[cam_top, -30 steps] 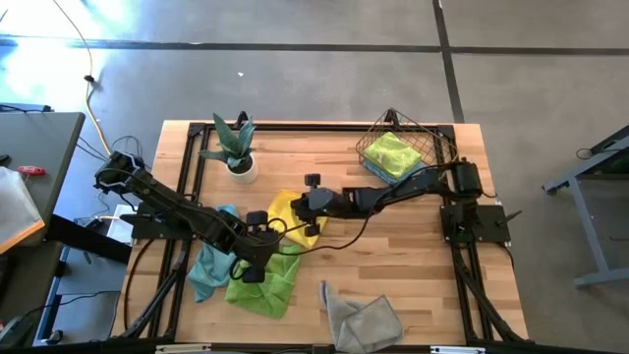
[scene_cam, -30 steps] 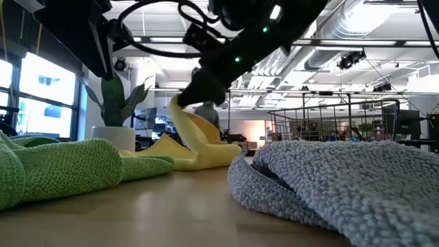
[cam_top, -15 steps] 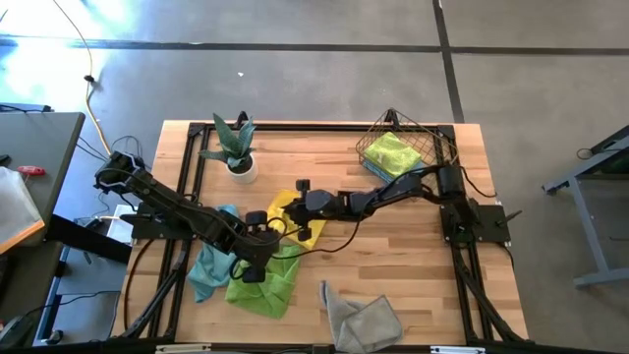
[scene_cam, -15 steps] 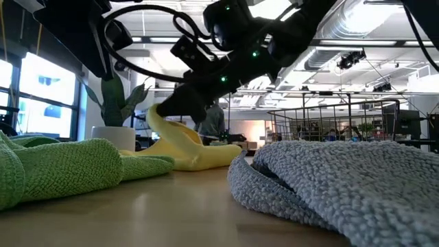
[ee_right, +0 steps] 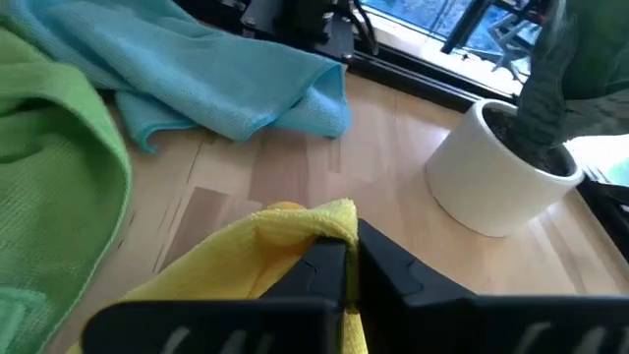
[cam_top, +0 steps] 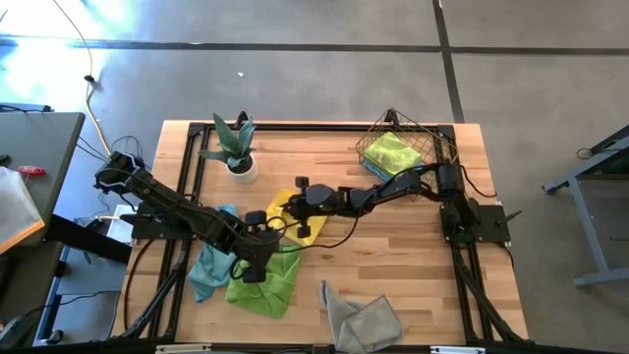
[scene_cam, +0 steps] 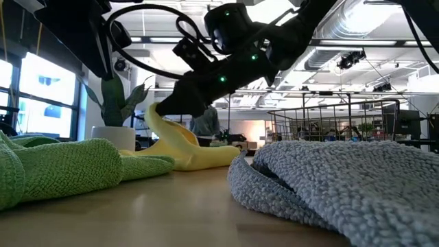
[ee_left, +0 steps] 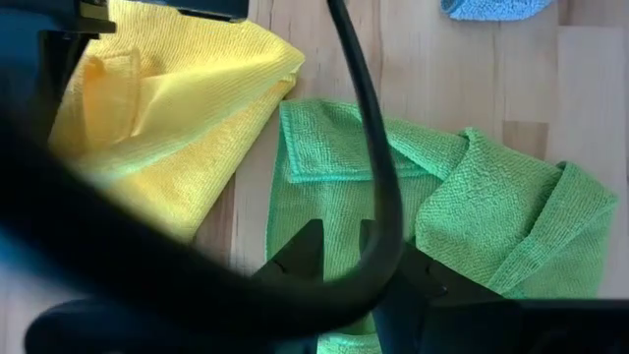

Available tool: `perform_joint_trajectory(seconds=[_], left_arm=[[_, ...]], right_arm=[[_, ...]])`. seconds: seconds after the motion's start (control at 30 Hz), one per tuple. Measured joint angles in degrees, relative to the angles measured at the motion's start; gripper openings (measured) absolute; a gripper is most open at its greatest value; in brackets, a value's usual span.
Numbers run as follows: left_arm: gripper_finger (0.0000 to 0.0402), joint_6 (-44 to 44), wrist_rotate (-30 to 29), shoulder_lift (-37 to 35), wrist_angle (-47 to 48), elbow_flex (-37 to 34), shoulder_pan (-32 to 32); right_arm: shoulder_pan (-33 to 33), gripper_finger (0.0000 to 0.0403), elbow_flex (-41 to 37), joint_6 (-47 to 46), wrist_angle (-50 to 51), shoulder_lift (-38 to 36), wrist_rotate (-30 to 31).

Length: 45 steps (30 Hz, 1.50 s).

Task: Fold microfiber towels
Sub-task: Fold the yellow towel

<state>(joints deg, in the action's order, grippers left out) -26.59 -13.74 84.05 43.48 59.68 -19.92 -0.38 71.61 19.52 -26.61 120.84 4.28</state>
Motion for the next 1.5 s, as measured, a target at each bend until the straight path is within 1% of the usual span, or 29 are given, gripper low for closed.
perform_joint_trajectory(seconds=[0.07,0.17,0.23,0.27,0.33,0.4,0.47,0.5,0.53,0.57,0.63,0.73,0.8,0.9,0.97,1.0,1.07,1.13,1.23,1.37,1.5], left_arm=[[0.0062,-0.3,-0.1,0.0,0.0,0.0,0.0],[0.0062,-0.3,-0.1,0.0,0.0,0.0,0.0],[0.0062,-0.3,-0.2,0.0,0.0,0.0,0.0],[0.0062,-0.3,-0.2,0.0,0.0,0.0,0.0],[0.0062,-0.4,-0.3,0.0,0.0,0.0,0.0],[0.0062,-0.5,-0.5,0.0,0.0,0.0,0.0],[0.0062,-0.4,-1.5,0.0,0.0,0.0,0.0],[0.0062,-0.4,-2.3,0.0,0.0,0.0,0.0],[0.0062,-0.1,-3.2,0.0,-0.3,-0.3,0.0],[0.0062,0.6,-4.3,0.0,-0.7,-0.8,0.0],[0.0062,2.2,-6.9,0.0,-0.9,-2.3,0.2],[0.0062,5.1,-10.3,0.0,-2.9,-4.7,1.0],[0.0062,8.3,-11.0,0.0,-7.4,-7.0,1.9],[0.0062,13.7,-10.3,0.0,-19.0,-11.1,3.6],[0.0062,17.0,-8.7,0.0,-26.4,-13.9,5.2],[0.0062,18.1,-8.1,0.0,-29.8,-15.3,6.1],[0.0062,19.2,-7.9,0.2,-36.3,-17.7,8.2],[0.0062,19.3,-8.1,0.3,-41.2,-19.7,10.6],[0.0062,19.0,-7.2,0.3,-45.4,-21.3,13.9],[0.0062,17.4,-1.5,1.8,-51.1,-23.2,16.9],[0.0062,16.7,3.2,3.6,-55.1,-24.1,17.9]], right_arm=[[0.0,0.0023,0.0,0.4,0.3,0.0,-0.5],[0.0,0.0063,0.0,1.5,0.2,0.0,-1.1],[0.0,0.0095,0.0,2.2,-0.2,0.0,0.1],[0.0,0.0111,0.0,2.4,-1.1,0.0,1.6],[0.0,0.0140,0.0,2.6,-2.7,-0.2,6.4],[0.0,0.0164,0.0,2.9,-2.1,-1.1,13.6],[0.5,0.0177,0.0,3.8,1.8,-3.2,21.1],[0.8,0.0180,0.0,3.7,5.0,-4.6,23.9],[1.3,0.0181,0.0,3.0,8.8,-6.1,25.6],[1.8,0.0182,0.0,1.7,13.5,-7.6,26.1],[2.9,0.0179,0.0,-1.9,22.9,-10.0,25.2],[4.1,0.0168,0.0,-7.6,35.6,-13.1,19.0],[4.6,0.0159,-0.4,-9.9,41.1,-14.7,13.6],[5.1,0.0143,-2.7,-10.5,45.2,-16.3,6.9],[5.2,0.0133,-5.0,-10.5,43.2,-17.0,3.8],[5.3,0.0128,-6.3,-10.4,40.3,-17.1,2.6],[5.2,0.0119,-9.5,-10.3,32.0,-17.1,1.7],[4.9,0.0110,-13.2,-10.9,20.9,-16.6,1.7],[4.3,0.0098,-18.9,-13.0,7.2,-16.0,1.7],[3.3,0.0083,-25.1,-19.9,-7.0,-14.1,1.7],[3.0,0.0070,-27.7,-26.2,-14.8,-10.5,2.0]])
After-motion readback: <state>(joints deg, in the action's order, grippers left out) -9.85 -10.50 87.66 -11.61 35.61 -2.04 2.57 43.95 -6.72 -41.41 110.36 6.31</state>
